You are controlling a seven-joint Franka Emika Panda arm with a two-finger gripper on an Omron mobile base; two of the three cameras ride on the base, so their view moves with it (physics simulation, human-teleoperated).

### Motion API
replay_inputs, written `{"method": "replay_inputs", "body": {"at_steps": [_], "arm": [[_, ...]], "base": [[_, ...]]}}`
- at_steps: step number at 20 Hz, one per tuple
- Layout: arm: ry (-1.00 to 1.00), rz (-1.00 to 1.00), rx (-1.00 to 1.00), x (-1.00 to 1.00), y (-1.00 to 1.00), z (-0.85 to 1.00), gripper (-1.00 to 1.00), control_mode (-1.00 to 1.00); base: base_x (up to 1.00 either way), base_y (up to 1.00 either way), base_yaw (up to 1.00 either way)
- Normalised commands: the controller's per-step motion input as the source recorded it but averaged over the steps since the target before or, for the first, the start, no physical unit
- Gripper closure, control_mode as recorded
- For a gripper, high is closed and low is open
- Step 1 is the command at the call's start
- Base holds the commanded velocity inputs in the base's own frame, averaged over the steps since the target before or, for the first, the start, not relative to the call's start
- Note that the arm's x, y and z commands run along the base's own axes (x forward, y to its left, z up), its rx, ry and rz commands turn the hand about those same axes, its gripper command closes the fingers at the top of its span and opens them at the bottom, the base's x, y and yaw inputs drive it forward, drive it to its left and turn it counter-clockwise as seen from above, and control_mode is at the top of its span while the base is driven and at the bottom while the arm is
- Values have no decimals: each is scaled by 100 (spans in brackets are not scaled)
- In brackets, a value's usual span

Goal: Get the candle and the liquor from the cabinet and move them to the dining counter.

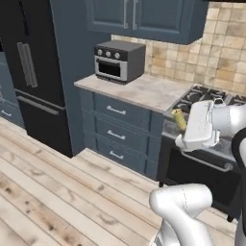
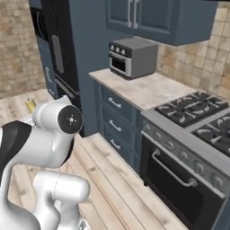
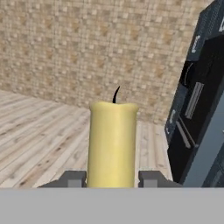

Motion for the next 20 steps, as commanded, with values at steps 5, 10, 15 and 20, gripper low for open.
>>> {"method": "replay_inputs", "body": {"at_steps": [5, 10, 15, 20], "arm": [[0, 0, 0, 0, 0, 0, 100, 100], [0, 0, 0, 0, 0, 0, 100, 100], [0, 0, 0, 0, 0, 0, 100, 100], [0, 0, 0, 0, 0, 0, 100, 100]], "base": [[4, 94, 35], [22, 85, 34], [44, 77, 31], [76, 53, 32]]}}
